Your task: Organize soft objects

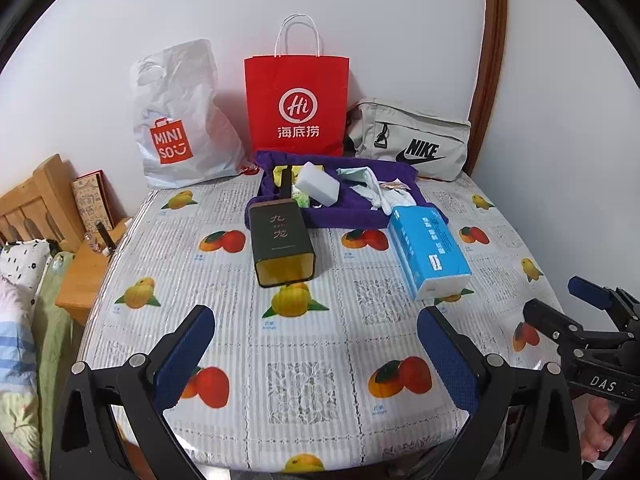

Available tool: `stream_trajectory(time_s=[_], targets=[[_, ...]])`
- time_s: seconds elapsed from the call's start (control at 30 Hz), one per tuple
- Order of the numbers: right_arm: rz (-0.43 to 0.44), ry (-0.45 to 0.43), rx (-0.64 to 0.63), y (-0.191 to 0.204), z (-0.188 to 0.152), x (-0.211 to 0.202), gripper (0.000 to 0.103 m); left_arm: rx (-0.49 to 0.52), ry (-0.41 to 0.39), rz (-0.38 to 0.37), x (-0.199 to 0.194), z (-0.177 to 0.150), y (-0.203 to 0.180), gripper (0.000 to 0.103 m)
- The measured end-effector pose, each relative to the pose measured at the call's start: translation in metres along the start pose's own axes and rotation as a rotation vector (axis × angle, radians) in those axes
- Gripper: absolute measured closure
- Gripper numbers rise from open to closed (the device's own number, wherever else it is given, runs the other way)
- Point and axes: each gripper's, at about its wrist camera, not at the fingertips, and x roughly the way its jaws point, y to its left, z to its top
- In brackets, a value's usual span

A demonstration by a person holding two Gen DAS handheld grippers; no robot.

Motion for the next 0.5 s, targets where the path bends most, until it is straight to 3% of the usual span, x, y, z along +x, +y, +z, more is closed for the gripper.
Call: stream_trajectory(time_s=[0.5], targets=[[0.011,-0.053,0.004,-0.001,-0.010,-0.028,0.007,-0.004,-0.019,0.016,-0.018,-0.009,0.000,0.001]])
